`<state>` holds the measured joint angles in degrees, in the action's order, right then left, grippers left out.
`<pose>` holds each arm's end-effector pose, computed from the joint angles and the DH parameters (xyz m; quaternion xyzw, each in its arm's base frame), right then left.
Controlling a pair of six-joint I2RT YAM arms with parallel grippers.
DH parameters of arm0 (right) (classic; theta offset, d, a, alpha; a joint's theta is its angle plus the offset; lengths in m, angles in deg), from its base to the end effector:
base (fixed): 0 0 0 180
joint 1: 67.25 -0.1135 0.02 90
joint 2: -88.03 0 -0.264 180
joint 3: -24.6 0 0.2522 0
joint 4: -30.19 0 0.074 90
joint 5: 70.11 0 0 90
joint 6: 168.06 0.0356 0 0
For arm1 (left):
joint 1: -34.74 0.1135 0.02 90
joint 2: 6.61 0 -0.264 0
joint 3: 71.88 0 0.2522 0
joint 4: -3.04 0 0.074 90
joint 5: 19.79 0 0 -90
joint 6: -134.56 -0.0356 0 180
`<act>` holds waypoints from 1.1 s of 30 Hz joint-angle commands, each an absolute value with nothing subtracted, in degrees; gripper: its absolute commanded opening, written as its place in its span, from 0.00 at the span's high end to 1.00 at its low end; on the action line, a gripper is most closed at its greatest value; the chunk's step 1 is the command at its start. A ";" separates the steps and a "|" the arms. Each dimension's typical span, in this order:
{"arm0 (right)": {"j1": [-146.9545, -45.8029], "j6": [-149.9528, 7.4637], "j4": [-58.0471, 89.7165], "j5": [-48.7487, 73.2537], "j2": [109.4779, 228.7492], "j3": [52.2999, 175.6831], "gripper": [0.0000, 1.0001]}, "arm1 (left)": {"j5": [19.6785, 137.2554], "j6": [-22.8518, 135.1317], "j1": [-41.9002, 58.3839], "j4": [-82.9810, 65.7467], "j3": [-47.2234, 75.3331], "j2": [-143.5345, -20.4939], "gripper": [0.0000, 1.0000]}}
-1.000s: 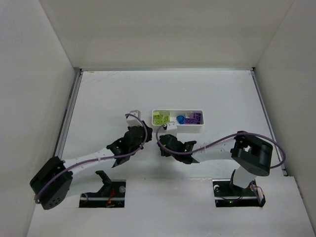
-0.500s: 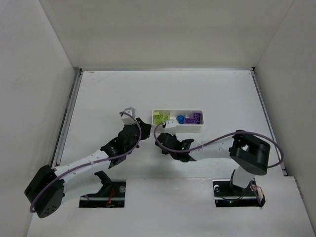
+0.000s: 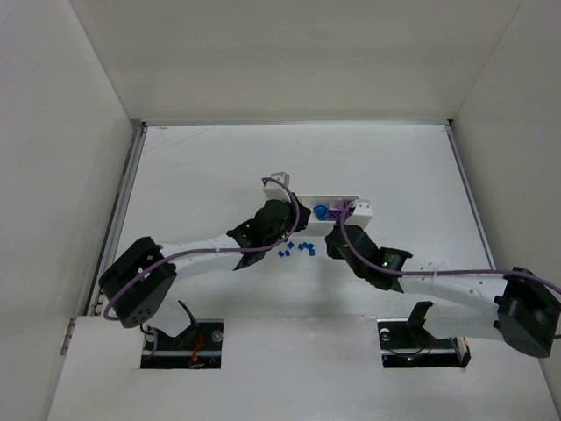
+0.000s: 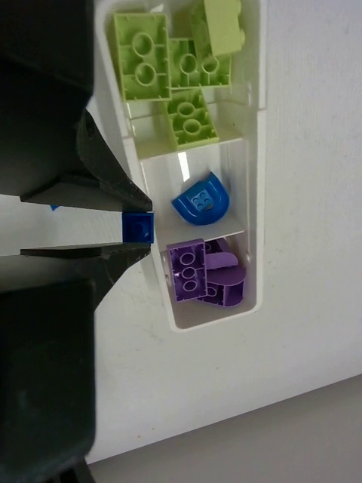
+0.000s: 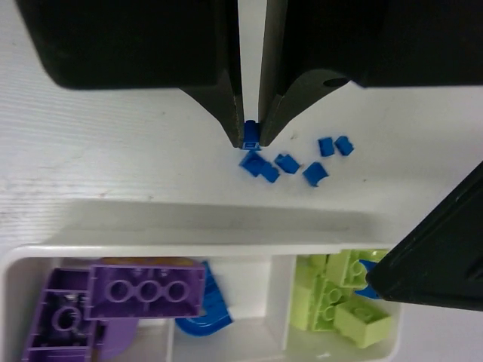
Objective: Sort the legos into containers by color
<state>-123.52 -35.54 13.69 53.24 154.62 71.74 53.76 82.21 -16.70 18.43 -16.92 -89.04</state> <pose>0.1478 0.1862 0.2109 0.0273 0.8628 0.1641 0.4774 0.2041 -0.2398 0.2362 0.0031 0.7748 -0.3572 0.5216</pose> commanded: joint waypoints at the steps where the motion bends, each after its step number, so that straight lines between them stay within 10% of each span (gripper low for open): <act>1: -120.92 -35.34 13.88 53.47 150.88 70.00 0.83 | 55.26 80.69 -16.54 22.59 -12.24 -93.25 0.83; 12: -112.65 -40.09 19.50 48.02 152.89 72.72 0.83 | 53.51 79.54 -15.93 21.98 -9.33 -96.44 0.63; 26: -109.92 -45.10 23.90 45.03 169.94 85.20 0.81 | 40.94 80.59 -22.60 10.30 -32.09 -74.20 0.70; 33: -109.92 -46.15 23.37 45.56 171.01 87.66 0.59 | 39.88 82.18 -26.47 7.12 -35.35 -74.01 0.68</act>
<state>-110.06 -45.04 20.99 45.30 172.15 84.88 42.04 81.20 -25.53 8.15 -34.52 -74.35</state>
